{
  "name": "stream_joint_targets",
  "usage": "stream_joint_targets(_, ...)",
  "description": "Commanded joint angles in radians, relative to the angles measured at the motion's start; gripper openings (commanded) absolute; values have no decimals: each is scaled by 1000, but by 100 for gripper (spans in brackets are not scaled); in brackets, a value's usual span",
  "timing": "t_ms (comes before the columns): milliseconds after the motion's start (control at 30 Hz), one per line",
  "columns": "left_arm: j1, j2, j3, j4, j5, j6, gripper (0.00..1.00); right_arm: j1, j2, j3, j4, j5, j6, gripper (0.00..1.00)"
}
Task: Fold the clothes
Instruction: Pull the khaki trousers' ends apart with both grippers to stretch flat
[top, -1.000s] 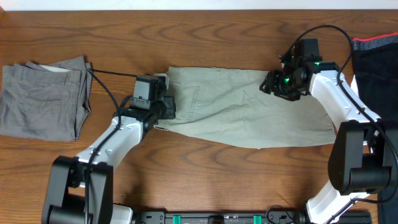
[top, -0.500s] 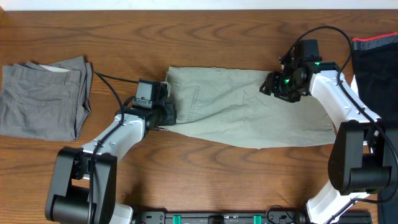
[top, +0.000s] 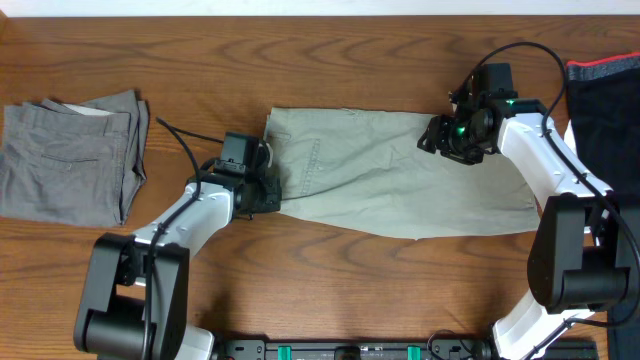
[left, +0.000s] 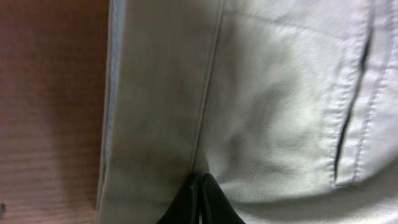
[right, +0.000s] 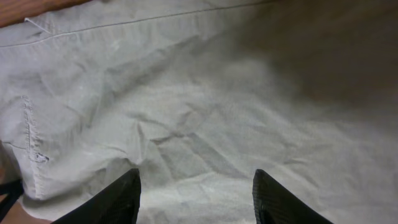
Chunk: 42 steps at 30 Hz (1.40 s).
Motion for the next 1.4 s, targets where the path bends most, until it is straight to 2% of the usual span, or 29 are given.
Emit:
stream_joint_targets(0, 5, 47, 12, -38, 0, -41, 6, -1, -9, 7, -8, -8, -12, 56)
stream_joint_targets(133, 5, 56, 12, -89, 43, -79, 6, -1, -9, 7, -14, -7, -12, 56)
stream_joint_targets(267, 5, 51, 12, -116, 42, -85, 6, -1, -9, 7, -13, -7, -12, 56)
stream_joint_targets(567, 5, 11, 13, -198, 42, -183, 6, -1, -9, 7, -13, -6, -12, 56)
stream_joint_targets(867, 5, -98, 13, -235, 21, -189, 6, -1, -9, 7, -11, -6, -11, 56)
stream_joint_targets(900, 5, -108, 13, -232, 11, -188, 11, -1, -9, 7, -10, -6, -11, 56)
stream_joint_targets(967, 5, -124, 13, -220, 4, -173, 38, -2, -9, 7, -9, -5, -12, 56)
stream_joint_targets(1033, 5, -139, 16, -215, 2, -146, 69, -3, -9, 7, -9, -3, -12, 57)
stream_joint_targets(1067, 5, -146, 19, -214, 0, -139, 74, -5, -9, 10, -11, -3, -13, 57)
stream_joint_targets(1133, 5, -158, 28, -214, -19, -135, 75, -10, -11, 16, -16, -4, -24, 58)
stream_joint_targets(1200, 5, -167, 44, -214, -34, -114, 81, -13, -17, 21, -19, -12, -60, 61)
stream_joint_targets(1300, 17, -168, 79, -201, -33, -74, 97, -14, -28, 30, -40, -16, -102, 74)
stream_joint_targets(1367, 35, -168, 88, -164, -33, -52, 100, -14, -37, 32, -59, -15, -113, 79)
